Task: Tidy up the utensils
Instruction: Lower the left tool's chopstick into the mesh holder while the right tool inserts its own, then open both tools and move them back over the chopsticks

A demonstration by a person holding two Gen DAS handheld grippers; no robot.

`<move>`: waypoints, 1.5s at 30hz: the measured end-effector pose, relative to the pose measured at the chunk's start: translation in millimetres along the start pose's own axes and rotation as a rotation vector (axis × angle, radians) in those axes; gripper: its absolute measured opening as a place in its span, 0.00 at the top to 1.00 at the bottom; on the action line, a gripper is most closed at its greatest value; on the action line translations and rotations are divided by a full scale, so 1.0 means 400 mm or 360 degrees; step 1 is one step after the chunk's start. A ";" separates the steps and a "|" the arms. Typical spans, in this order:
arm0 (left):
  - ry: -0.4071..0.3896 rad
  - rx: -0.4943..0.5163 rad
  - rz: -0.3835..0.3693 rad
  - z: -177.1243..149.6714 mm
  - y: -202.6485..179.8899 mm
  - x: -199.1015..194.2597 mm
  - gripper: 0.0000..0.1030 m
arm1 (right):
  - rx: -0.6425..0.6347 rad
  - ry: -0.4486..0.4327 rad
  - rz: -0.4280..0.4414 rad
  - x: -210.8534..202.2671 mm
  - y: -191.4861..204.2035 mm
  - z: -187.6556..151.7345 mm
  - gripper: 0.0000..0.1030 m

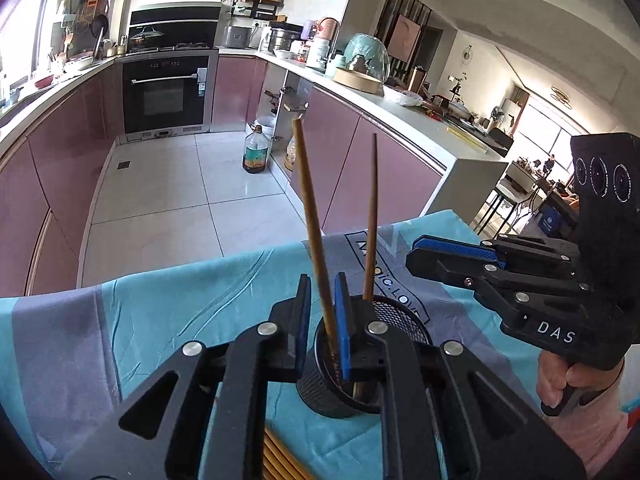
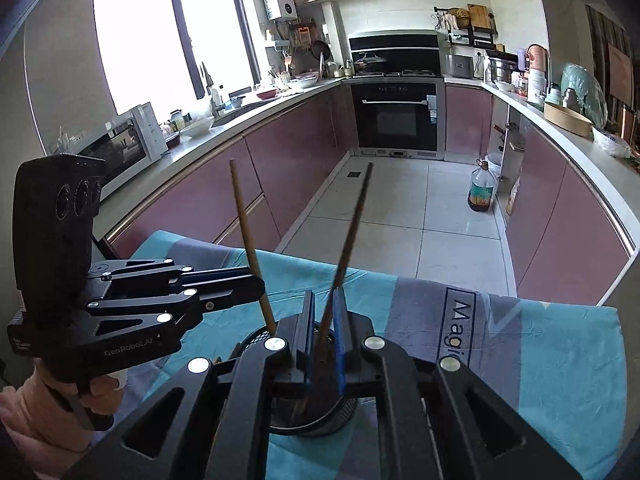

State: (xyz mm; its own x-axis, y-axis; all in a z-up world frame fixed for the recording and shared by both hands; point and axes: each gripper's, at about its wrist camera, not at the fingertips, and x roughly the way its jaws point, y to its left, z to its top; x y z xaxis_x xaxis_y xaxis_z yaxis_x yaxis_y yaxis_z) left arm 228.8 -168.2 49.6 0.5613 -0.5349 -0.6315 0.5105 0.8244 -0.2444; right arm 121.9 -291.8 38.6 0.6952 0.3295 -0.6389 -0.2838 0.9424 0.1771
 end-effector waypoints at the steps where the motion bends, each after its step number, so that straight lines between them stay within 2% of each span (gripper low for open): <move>1: -0.0013 0.0000 0.0011 -0.002 0.000 -0.003 0.83 | 0.0014 -0.0012 -0.0002 -0.002 -0.002 -0.002 0.90; 3: -0.0037 -0.0010 0.0026 -0.017 0.011 -0.017 0.74 | 0.0038 -0.0037 0.0008 -0.007 -0.007 -0.007 0.84; 5: -0.0073 0.0000 0.0057 -0.025 0.014 -0.036 0.71 | 0.0053 -0.0073 0.0011 -0.018 -0.008 -0.015 0.72; 6: -0.0097 0.0006 0.0072 -0.027 0.021 -0.045 0.64 | 0.0057 -0.0093 0.0017 -0.025 -0.008 -0.021 0.67; 7: -0.0129 0.0012 0.0104 -0.036 0.019 -0.061 0.57 | 0.0061 -0.0117 0.0018 -0.032 -0.007 -0.028 0.56; 8: -0.0156 0.0019 0.0136 -0.047 0.019 -0.079 0.54 | 0.0065 -0.0145 0.0009 -0.040 -0.004 -0.038 0.51; 12: -0.0260 0.0024 0.0235 -0.101 0.047 -0.167 0.40 | 0.0037 -0.0208 0.0012 -0.071 0.027 -0.081 0.51; 16: -0.0265 0.0006 0.0336 -0.166 0.083 -0.224 0.37 | -0.0027 -0.0218 0.0110 -0.091 0.084 -0.140 0.51; 19: -0.0224 -0.0020 0.0408 -0.215 0.120 -0.246 0.36 | -0.0104 -0.0116 0.0168 -0.062 0.141 -0.193 0.51; 22: -0.0167 -0.0032 0.0443 -0.279 0.147 -0.258 0.36 | -0.0090 0.0031 0.0231 -0.009 0.180 -0.234 0.51; 24: -0.0113 -0.0029 0.0470 -0.332 0.156 -0.251 0.36 | -0.0083 0.0119 0.0220 0.027 0.202 -0.262 0.53; 27: -0.0018 -0.0058 0.0462 -0.394 0.168 -0.234 0.36 | -0.0079 0.0201 0.0198 0.066 0.216 -0.294 0.58; 32: 0.0083 -0.0076 0.0444 -0.469 0.177 -0.205 0.36 | -0.0025 0.0246 0.0148 0.090 0.214 -0.324 0.62; 45: 0.0210 -0.0080 0.0451 -0.522 0.167 -0.152 0.36 | -0.0036 0.0299 0.0098 0.118 0.234 -0.360 0.65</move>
State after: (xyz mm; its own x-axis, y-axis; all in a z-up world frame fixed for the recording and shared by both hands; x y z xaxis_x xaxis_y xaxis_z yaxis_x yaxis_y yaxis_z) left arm 92.6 -41.7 -82.0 0.5858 -0.2566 -0.7687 0.3111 0.9471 -0.0791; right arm 33.1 -196.2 -82.9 0.5410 0.3679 -0.7563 -0.3382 0.9185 0.2048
